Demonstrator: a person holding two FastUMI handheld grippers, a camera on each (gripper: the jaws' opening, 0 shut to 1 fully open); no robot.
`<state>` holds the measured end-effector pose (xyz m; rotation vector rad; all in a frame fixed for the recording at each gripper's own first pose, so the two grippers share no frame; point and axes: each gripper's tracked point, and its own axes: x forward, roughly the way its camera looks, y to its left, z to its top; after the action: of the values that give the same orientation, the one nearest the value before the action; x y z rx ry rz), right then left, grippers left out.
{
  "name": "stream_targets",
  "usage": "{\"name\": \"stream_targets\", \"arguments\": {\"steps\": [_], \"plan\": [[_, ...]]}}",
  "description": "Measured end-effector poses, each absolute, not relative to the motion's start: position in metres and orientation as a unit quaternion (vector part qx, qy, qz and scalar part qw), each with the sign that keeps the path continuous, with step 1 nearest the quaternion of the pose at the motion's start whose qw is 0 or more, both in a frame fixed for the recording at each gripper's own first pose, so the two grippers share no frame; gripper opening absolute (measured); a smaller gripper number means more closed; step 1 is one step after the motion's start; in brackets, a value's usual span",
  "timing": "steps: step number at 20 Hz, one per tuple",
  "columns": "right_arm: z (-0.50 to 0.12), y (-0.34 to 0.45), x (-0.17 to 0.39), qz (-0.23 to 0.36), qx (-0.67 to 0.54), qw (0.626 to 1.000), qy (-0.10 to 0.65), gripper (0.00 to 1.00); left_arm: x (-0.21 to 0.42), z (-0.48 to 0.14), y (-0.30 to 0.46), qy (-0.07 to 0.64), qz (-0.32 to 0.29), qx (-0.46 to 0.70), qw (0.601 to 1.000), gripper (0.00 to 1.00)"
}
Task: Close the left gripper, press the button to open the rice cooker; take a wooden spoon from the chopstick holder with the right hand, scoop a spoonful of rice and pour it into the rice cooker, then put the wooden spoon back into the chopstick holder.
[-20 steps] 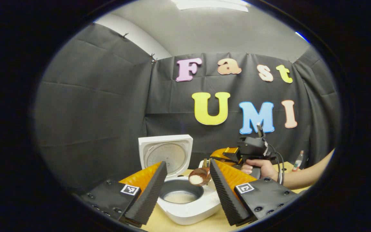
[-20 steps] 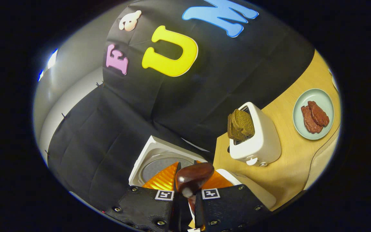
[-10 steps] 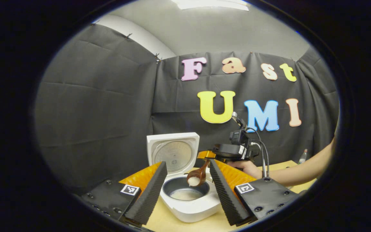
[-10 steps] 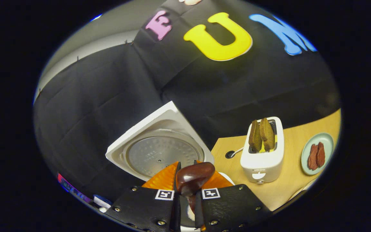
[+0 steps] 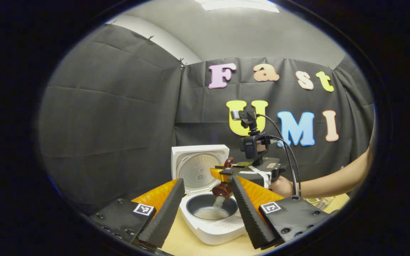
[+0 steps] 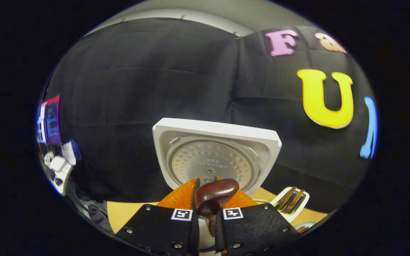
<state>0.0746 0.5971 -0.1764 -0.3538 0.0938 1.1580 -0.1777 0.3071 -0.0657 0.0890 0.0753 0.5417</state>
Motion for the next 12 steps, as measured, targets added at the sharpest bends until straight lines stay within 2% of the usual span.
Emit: {"name": "stream_targets", "arguments": {"steps": [2, 3, 4, 6, 8, 12], "plan": [[-0.177, 0.597, 0.075, 0.559, -0.178, 0.809, 0.043, 0.17, -0.177, -0.069, 0.31, 0.039, 0.271, 0.039, 0.961, 0.93], [-0.171, 0.594, 0.077, 0.56, -0.166, 0.811, 0.046, 0.17, -0.175, -0.069, 0.31, 0.039, 0.272, 0.037, 0.961, 0.97], [-0.165, 0.594, 0.079, 0.557, -0.146, 0.816, 0.048, 0.17, -0.177, -0.069, 0.309, 0.038, 0.273, 0.037, 0.961, 0.89], [-0.16, 0.588, 0.083, 0.552, -0.087, 0.826, 0.074, 0.17, -0.175, -0.068, 0.308, 0.036, 0.273, 0.038, 0.961, 0.89], [-0.15, 0.576, 0.096, 0.546, -0.012, 0.829, 0.12, 0.17, -0.175, -0.069, 0.306, 0.036, 0.272, 0.036, 0.961, 0.96], [-0.134, 0.549, 0.12, 0.509, 0.115, 0.834, 0.179, 0.17, -0.175, -0.066, 0.297, 0.032, 0.266, 0.033, 0.963, 0.97]]}}
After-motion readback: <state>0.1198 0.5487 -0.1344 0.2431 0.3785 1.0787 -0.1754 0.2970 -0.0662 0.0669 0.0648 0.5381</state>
